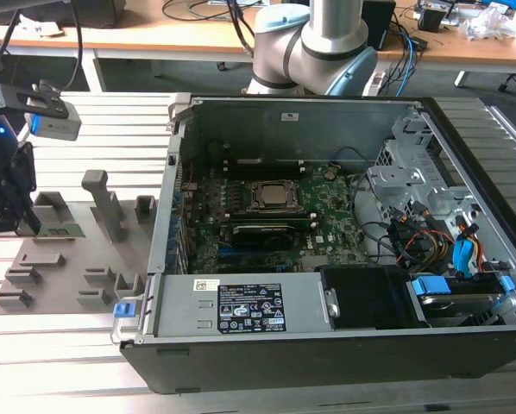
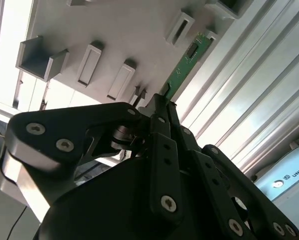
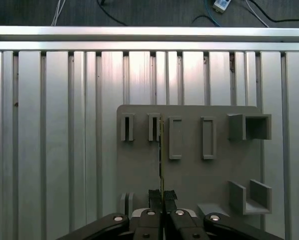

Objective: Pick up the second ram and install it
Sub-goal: 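Pick up the second ram and move it above second insertion slot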

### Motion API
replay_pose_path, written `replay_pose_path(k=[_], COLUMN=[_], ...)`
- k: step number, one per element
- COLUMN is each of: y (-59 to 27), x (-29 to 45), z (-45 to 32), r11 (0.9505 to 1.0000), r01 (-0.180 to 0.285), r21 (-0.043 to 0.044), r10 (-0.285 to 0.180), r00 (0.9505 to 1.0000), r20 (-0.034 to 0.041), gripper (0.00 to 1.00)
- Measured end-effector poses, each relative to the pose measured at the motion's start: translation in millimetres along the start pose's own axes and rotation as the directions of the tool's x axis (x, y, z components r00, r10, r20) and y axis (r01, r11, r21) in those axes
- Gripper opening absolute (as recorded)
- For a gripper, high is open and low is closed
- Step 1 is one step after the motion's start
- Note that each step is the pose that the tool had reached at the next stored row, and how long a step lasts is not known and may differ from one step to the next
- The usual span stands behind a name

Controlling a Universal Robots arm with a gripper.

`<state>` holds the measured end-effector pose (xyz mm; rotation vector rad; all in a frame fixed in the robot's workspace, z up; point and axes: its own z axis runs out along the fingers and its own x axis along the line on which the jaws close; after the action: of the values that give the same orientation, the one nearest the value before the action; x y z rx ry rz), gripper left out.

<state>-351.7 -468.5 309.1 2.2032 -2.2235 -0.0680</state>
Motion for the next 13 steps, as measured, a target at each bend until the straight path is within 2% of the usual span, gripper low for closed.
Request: replay_pose_path(k=[2,10,13], y=[0.1,1.0,1.2], x=[-0.1,-0.7,-0.8], z=[-2.8,-25.6,-30.1], r11=[1.0000,1.0000,1.0000], r01=[0.000,0.000,0.000], r21=[0.0000,0.0000,-0.0001], r10=[0.000,0.000,0.000], r00=[1.0000,1.0000,1.0000], r20=[0.0001,0.0000,0.0000], gripper=[0.13,0.13,0.13])
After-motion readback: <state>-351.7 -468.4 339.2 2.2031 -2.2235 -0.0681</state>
